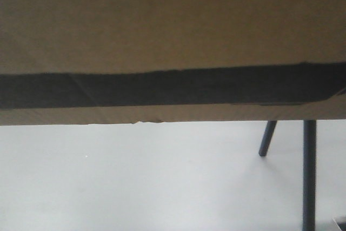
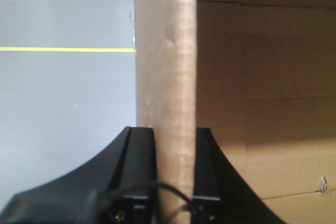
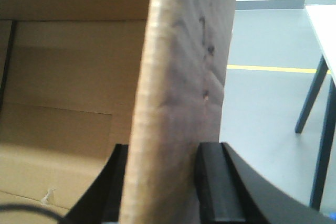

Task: Grab box from left shelf to table start
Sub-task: 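Hold the box with both grippers while the base turns away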

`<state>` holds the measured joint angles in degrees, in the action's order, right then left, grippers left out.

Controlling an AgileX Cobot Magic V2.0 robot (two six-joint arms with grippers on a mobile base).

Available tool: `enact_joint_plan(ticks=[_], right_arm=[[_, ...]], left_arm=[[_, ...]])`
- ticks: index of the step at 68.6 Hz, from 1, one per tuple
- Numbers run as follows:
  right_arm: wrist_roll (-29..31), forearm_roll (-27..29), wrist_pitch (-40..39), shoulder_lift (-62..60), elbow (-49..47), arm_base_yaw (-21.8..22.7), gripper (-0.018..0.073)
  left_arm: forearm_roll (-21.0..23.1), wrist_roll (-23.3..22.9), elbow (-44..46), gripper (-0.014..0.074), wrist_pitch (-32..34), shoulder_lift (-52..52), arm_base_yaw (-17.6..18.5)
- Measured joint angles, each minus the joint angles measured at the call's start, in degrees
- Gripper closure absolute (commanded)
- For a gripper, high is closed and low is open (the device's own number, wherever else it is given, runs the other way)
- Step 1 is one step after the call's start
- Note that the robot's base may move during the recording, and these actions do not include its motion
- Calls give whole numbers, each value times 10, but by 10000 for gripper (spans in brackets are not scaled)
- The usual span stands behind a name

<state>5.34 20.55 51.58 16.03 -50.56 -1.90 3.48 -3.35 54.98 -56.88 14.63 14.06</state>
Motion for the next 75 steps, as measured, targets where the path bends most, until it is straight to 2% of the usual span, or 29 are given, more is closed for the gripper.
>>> enact_joint_plan(ticks=[75], right_arm=[[0,0,1,0,0,0,496]], left_arm=[[0,0,0,688,-3,0,0]])
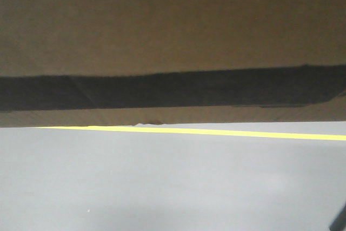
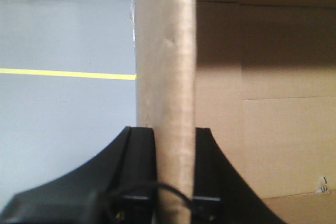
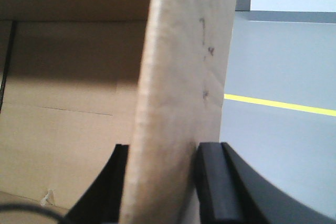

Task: Grab box from left shelf to table start
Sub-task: 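Hold the box with both grippers while the base turns away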

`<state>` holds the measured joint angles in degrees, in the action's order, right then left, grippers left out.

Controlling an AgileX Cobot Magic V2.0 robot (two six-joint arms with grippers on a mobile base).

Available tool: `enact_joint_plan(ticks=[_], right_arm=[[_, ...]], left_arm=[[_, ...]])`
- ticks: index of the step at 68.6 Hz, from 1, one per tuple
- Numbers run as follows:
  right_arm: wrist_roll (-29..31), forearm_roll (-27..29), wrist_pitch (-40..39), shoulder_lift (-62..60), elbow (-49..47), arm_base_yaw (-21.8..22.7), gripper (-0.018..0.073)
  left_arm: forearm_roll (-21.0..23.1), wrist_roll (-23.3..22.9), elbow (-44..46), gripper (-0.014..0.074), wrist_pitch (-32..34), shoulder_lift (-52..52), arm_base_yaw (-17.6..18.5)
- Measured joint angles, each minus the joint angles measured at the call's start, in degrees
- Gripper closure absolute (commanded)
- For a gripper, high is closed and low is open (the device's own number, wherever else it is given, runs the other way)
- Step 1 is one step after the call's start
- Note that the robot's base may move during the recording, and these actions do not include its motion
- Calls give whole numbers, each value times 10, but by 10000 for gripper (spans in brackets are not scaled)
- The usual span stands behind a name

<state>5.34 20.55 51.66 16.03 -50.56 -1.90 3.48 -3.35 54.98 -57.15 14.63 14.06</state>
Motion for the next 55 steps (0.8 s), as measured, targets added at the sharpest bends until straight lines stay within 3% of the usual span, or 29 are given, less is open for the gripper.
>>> enact_joint_plan(ticks=[55], right_arm=[[0,0,0,0,0,0,496]], left_arm=[[0,0,0,688,0,0,0]])
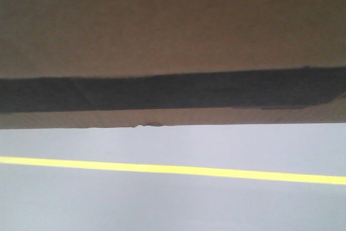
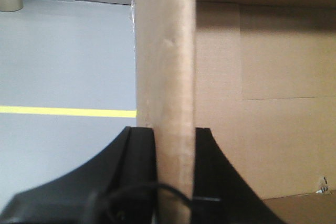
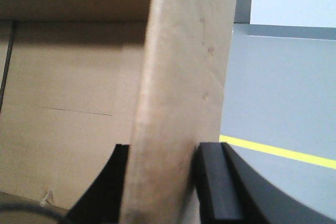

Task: Grab box from left shelf to table start
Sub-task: 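Hold the box with both grippers while the base turns away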

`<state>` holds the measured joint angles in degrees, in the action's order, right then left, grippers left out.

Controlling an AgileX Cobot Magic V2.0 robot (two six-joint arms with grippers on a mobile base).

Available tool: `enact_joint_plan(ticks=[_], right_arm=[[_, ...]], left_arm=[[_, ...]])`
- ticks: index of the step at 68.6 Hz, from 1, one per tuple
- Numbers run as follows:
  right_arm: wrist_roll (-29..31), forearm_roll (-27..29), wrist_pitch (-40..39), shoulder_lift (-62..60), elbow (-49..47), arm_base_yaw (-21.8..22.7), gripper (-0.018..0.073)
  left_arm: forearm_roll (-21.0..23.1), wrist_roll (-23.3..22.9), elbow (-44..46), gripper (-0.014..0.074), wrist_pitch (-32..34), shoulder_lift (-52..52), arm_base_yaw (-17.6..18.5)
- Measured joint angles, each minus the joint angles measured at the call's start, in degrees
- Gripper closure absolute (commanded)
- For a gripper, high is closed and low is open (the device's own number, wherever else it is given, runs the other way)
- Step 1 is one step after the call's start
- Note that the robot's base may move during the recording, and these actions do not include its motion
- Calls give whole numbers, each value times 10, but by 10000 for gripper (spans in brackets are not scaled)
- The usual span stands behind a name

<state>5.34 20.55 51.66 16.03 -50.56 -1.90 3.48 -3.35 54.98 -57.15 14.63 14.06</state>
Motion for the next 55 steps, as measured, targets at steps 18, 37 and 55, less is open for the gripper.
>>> enact_joint_plan(ticks=[18,37,55], right_arm=[[0,0,0,0,0,0,496],[0,0,0,0,0,0,496],[0,-1,0,0,0,0,496]], left_arm=[[0,0,0,688,0,0,0],[0,0,0,688,0,0,0],[3,0,-16,688,2,0,0]])
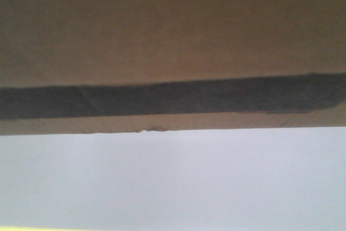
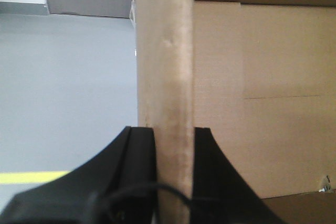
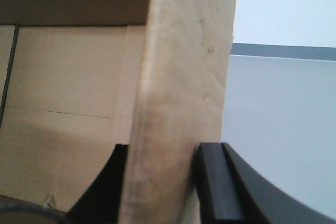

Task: Grab box from left shelf to table start
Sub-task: 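Hold the box with both grippers while the base turns away, then carry the box with both grippers toward the white table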

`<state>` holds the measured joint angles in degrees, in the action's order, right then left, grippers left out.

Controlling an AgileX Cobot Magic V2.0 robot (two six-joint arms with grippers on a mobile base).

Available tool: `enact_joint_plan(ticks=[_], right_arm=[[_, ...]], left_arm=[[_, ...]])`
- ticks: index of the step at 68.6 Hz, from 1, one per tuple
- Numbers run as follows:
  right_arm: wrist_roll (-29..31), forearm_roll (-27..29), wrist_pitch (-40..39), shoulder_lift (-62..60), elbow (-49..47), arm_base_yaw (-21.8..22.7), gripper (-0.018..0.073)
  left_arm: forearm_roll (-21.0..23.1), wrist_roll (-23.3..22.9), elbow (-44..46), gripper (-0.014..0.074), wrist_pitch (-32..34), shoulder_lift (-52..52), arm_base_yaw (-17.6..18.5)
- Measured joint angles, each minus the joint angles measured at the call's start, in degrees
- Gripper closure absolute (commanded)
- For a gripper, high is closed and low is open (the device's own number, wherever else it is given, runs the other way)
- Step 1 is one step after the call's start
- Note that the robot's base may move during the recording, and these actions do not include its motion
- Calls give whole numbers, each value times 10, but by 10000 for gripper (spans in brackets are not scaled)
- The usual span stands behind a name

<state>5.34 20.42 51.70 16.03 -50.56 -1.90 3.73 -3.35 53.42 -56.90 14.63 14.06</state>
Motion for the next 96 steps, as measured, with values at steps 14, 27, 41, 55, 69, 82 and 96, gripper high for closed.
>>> enact_joint_plan(ticks=[14,27,41,55,69,82,96], right_arm=[[0,-3,1,0,0,0,496],[0,-10,1,0,0,0,496],[1,-14,9,0,1,0,496],[1,-18,17,0,1,0,496],[2,-20,24,0,1,1,496],[3,-20,23,0,1,1,496],[4,-20,21,1,1,1,496]], left_arm=[[5,0,-20,688,5,0,0],[12,-5,-47,688,11,0,0],[19,-6,-80,688,20,-1,0],[27,-8,-117,688,27,-1,0],[37,-9,-156,688,33,-1,0],[42,-10,-177,688,50,-2,0],[48,-11,-199,688,62,-3,0]])
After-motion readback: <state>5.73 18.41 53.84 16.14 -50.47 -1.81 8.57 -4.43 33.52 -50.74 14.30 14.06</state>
